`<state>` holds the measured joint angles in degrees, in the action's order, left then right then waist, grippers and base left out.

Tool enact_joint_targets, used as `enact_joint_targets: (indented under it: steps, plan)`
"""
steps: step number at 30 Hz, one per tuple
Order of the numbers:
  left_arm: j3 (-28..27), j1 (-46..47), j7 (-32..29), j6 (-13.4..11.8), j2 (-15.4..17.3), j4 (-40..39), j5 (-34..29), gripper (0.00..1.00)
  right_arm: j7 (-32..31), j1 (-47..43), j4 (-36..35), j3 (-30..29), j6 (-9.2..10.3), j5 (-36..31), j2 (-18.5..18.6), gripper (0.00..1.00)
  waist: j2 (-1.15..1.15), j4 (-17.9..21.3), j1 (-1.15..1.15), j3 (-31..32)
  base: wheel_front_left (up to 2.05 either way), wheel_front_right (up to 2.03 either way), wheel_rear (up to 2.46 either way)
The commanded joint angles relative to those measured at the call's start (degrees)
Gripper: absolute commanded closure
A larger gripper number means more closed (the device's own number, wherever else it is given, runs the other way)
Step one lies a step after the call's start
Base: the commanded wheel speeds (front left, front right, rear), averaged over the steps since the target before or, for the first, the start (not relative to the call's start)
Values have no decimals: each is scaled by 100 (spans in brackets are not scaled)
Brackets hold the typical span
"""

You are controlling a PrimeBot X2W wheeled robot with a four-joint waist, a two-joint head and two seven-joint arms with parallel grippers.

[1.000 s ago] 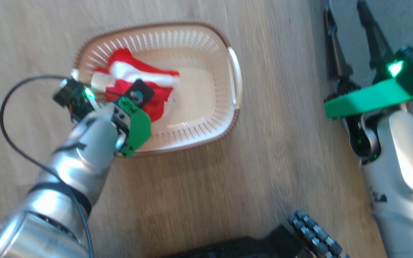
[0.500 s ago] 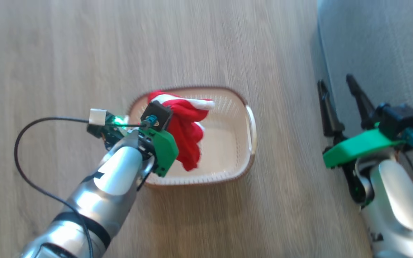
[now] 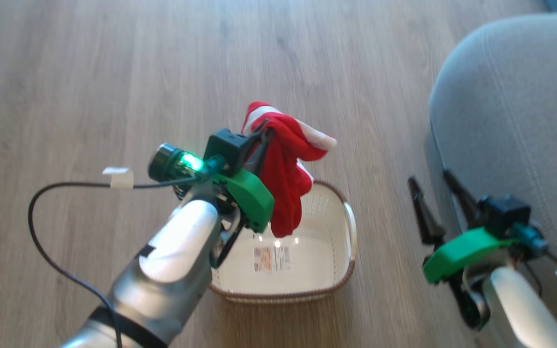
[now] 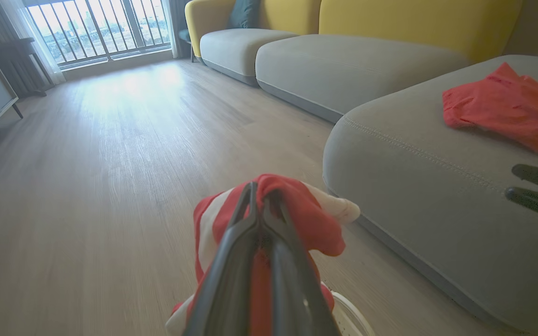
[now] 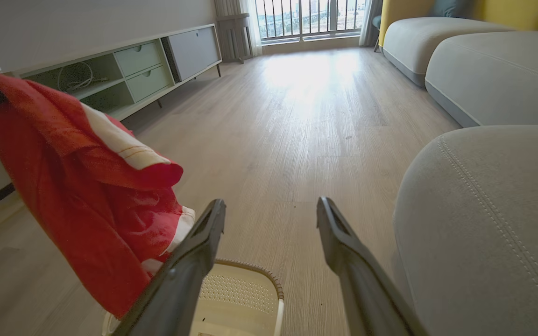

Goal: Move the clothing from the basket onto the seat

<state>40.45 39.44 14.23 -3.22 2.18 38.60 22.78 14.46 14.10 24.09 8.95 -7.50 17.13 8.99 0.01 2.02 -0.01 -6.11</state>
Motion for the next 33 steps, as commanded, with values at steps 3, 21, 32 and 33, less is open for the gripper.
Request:
enact_joint_targets:
  steps: [3,21,32,33]
  plan:
    - [-281,-81,75,31,101,-739,76,100,54,-161,-41,238,1,1,55,0,-1,-128,1,487,0,0,0]
    - [-279,-119,-295,-70,242,-2539,211,100,54,-370,85,331,1,67,67,0,-1,-79,1,633,0,0,0]
    - [-204,-128,-341,-70,268,-2683,266,100,54,-66,-1024,1469,1,609,162,0,-1,-79,1,539,0,0,0]
    - [-194,-117,-341,-69,267,-2668,263,100,54,-9,-1117,1582,1,638,188,0,-1,-82,1,529,0,0,0]
